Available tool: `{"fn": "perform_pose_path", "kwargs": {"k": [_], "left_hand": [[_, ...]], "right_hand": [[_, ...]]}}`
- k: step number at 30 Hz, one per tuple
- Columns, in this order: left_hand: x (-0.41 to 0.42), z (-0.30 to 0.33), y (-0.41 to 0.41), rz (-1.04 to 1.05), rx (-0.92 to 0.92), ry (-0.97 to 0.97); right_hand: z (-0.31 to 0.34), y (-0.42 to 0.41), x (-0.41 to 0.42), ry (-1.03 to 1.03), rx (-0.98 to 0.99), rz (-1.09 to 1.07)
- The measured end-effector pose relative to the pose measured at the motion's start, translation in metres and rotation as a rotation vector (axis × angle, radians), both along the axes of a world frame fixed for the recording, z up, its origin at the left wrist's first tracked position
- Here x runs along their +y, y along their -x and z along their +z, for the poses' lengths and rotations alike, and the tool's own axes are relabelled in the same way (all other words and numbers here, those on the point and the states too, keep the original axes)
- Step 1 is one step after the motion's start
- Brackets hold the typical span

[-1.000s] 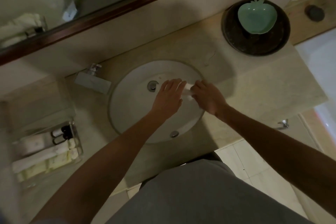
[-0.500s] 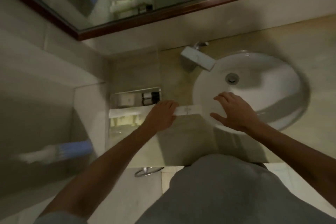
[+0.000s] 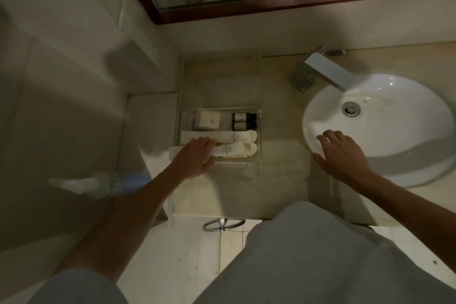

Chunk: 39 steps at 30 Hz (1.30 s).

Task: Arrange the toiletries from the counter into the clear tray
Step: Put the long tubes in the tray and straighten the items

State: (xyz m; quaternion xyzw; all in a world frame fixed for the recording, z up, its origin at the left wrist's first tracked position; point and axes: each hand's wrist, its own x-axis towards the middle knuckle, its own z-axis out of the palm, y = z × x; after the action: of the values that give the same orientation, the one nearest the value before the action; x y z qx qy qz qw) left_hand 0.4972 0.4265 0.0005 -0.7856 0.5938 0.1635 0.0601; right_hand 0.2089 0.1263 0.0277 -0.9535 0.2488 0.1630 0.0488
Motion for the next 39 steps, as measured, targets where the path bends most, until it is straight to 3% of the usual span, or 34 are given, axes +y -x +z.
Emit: {"fn": "perform_pose_path", "kwargs": {"k": [9,17,23,29,32,34,36,39], "left_hand": [[-0.015,-0.006,0.009,-0.041,-0.016,0.076],[-0.013,0.000,0.018,0.095,-0.058,0.174],[-0.017,-0.008,0.017,0.233,-0.028,-0.029],[-0.001,-0.002,0.036,0.249,-0.088,0.122],[0.003,0.007,0.037,0.497,-0.084,0.209],[0.016,0.006,0.026,0.613,-0.188,0.246],[0.030,0.002,0.011,0.704,-0.266,0.214],[0.037,-0.002,-0.009,0.793,-0.202,0.127]], "right_hand": [[0.004,-0.010,0.012,-0.023,0.038,0.029],[0.001,-0.013,0.012,-0.118,0.005,0.089],[-0.008,-0.009,0.010,-0.153,-0.055,0.098],[-0.009,-0.019,0.024,-0.231,-0.075,0.125],[-0.008,-0.035,0.036,-0.257,-0.075,0.127],[-0.009,-0.049,0.045,-0.281,-0.071,0.103],[-0.009,-0.066,0.057,-0.300,-0.044,0.088],[-0.004,-0.093,0.076,-0.306,-0.010,0.018]]}}
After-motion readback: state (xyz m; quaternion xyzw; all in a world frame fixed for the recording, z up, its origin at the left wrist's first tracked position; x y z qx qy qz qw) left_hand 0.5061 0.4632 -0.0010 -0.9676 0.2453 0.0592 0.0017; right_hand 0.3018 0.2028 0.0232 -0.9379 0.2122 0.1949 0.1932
